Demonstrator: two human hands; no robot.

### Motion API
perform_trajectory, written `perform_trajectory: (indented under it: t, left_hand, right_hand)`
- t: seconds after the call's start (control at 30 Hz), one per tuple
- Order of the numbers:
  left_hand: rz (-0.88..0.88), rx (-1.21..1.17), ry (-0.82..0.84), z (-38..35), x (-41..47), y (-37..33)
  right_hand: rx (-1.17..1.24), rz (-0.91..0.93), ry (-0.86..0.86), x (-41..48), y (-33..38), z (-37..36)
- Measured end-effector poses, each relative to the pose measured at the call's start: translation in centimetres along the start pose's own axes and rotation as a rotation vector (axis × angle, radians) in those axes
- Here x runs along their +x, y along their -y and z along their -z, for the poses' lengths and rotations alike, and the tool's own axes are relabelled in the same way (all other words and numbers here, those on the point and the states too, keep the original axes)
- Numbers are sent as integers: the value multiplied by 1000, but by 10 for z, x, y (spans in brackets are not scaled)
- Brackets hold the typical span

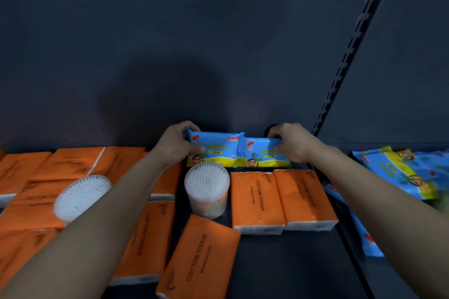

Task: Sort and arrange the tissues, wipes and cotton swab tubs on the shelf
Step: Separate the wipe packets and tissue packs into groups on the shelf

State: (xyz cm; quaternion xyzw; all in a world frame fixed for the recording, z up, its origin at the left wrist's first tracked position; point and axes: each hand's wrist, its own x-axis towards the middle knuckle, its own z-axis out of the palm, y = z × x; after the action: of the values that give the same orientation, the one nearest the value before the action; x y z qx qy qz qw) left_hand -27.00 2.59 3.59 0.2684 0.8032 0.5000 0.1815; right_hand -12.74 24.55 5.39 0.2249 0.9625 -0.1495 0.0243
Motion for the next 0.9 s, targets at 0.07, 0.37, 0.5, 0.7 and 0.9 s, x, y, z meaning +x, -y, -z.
perform_trajectory:
  t: [0.07, 0.37, 0.5, 0.7, 0.9]
  left_hand:
    - [-18, 118, -4, 3, 2, 7]
    - [-23, 664, 6, 34, -1, 18]
    - [12, 748, 53, 45, 2, 22]
    - [7, 708, 7, 48, -4, 25]
    - [27, 780, 37, 53, -7, 24]
  right_hand:
    - [-5, 9, -2, 1, 3, 0]
    - [21, 81, 15, 7, 33, -10]
    - [-29, 75, 16, 6, 42, -13]
    - [-152, 39, -130, 1, 55, -18]
    - [-189, 51, -125, 3, 65, -20]
